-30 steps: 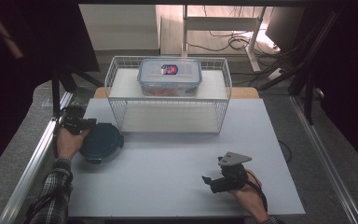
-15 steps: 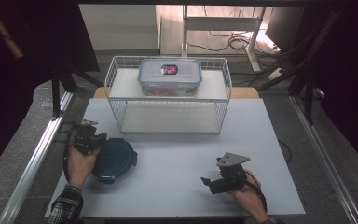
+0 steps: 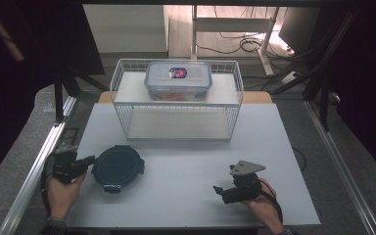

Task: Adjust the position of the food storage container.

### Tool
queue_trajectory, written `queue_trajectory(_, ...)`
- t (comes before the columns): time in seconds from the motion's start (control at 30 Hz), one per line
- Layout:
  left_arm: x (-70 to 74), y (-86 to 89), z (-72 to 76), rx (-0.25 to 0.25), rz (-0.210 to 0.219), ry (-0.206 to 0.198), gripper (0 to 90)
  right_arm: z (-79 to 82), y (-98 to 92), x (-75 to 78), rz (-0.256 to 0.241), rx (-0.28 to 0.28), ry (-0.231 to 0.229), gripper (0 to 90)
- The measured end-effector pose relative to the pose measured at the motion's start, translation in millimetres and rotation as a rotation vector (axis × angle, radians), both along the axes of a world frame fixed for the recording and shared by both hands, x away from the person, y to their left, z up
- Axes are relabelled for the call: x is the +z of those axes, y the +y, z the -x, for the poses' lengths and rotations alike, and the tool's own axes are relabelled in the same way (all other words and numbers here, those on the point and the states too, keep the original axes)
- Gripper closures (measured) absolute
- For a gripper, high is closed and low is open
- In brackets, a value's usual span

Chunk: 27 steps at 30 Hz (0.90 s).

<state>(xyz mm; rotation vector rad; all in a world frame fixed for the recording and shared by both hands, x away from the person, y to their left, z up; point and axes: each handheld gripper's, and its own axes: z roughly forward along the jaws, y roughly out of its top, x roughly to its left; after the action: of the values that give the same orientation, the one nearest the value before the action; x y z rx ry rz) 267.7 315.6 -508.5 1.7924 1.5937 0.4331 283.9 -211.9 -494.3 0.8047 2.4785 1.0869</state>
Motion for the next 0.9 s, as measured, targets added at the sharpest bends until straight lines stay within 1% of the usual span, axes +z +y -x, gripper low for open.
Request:
queue_trajectory(0.03, -3.1, -1.0, 4.5, 0.008, -0.013, 0.008, 90.0, 0.4, 0.1, 0.2, 0.005, 0.002, -0.003, 6.7)
queue_trajectory(0.1, -5.4, -0.7, 10.2, 0.005, -0.011, 0.015, 90.0, 0.3, 0.4, -0.4, 0.002, 0.005, 0.002, 6.7)
queue_trajectory(0.13, -5.9, -1.4, 11.5, 0.011, -0.007, 0.014, 90.0, -0.3, 0.5, -1.0, 0.001, 0.007, 0.006, 6.7)
queue_trajectory(0.2, -5.7, -3.1, 13.0, 0.015, -0.013, 0.015, 90.0, -1.6, 0.7, -2.5, 0.001, 0.005, 0.013, 6.8)
queue_trajectory(0.27, -5.5, -5.0, 13.2, 0.005, -0.009, 0.017, 90.0, -1.9, 1.3, -2.8, -0.001, 0.004, 0.017, 6.8)
queue_trajectory(0.3, -5.8, -7.0, 13.0, -0.006, 0.002, 0.019, 90.0, -1.9, 1.6, -2.7, 0.000, 0.005, 0.016, 6.8)
queue_trajectory(0.37, -5.9, -11.9, 12.0, -0.025, 0.010, 0.020, 90.0, -2.3, 2.1, -3.2, 0.000, 0.005, 0.014, 6.8)
queue_trajectory(0.43, -5.3, -20.2, 10.8, -0.053, 0.007, 0.023, 90.0, -2.7, 2.2, -3.9, 0.004, 0.003, 0.018, 6.8)
queue_trajectory(0.5, -5.2, -30.2, 9.1, -0.070, 0.020, 0.021, 90.0, -3.1, 2.0, -4.7, 0.003, 0.000, 0.023, 6.8)
queue_trajectory(0.57, -4.5, -40.4, 6.5, -0.097, 0.023, 0.018, 90.0, -3.6, 1.5, -5.0, 0.002, -0.001, 0.024, 6.8)
queue_trajectory(0.67, -2.9, -56.4, 3.0, -0.135, 0.042, 0.010, 90.0, -4.6, 0.0, -5.5, 0.004, -0.008, 0.026, 6.8)
queue_trajectory(0.73, -1.8, -67.5, 1.0, -0.160, 0.044, 0.006, 90.0, -5.6, -1.0, -6.1, 0.004, -0.014, 0.028, 6.8)
queue_trajectory(0.83, -0.7, -83.6, -2.5, -0.200, 0.059, 0.004, 90.0, -6.6, -1.9, -7.0, 0.005, -0.021, 0.031, 6.8)
queue_trajectory(0.9, 0.3, -95.2, -4.6, -0.225, 0.058, 0.003, 90.0, -6.9, -2.2, -7.4, 0.006, -0.025, 0.034, 6.8)
